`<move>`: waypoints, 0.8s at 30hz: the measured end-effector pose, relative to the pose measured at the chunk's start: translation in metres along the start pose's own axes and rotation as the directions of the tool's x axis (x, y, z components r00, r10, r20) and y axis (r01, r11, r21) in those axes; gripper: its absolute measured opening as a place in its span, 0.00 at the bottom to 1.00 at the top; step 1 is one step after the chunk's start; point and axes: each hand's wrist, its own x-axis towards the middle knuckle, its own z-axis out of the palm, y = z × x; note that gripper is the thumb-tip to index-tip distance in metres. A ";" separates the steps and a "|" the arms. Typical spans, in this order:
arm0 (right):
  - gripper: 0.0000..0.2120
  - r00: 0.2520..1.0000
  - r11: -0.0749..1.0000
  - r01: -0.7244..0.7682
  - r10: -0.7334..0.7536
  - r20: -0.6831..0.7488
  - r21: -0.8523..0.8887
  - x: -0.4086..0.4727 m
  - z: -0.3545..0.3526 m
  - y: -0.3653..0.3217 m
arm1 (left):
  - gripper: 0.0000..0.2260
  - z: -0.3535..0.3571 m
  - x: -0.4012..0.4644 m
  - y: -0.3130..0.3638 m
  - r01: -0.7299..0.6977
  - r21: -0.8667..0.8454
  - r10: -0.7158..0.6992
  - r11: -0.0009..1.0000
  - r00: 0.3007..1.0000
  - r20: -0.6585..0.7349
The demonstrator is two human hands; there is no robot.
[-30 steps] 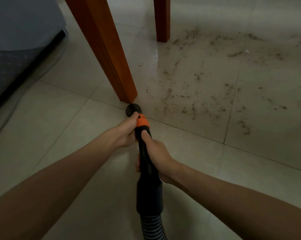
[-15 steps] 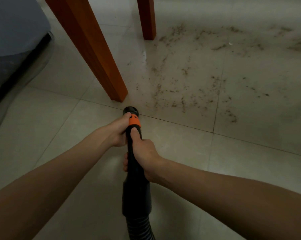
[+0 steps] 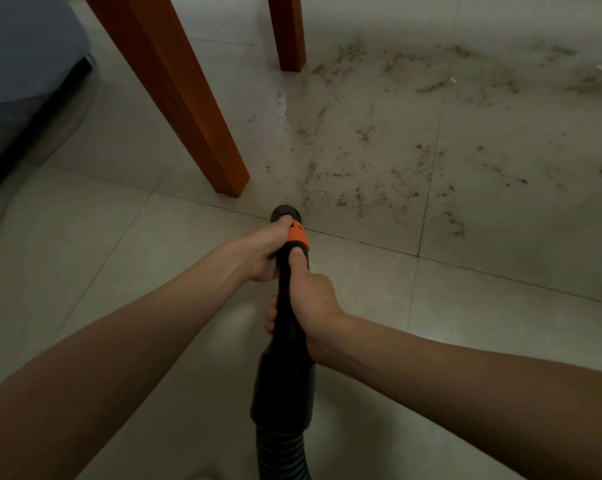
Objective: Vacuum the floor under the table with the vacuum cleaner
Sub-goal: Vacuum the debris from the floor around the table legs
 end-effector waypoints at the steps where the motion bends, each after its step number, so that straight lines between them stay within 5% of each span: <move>1: 0.25 1.000 1.000 0.004 -0.004 -0.008 0.000 0.000 -0.002 0.000 | 0.21 0.002 0.001 0.000 -0.001 0.010 0.001 1.000 1.000 0.004; 24: 0.25 0.997 0.999 0.020 -0.016 0.081 -0.048 0.041 0.002 -0.031 | 0.19 -0.007 0.025 0.029 -0.098 -0.090 0.091 0.991 0.992 -0.084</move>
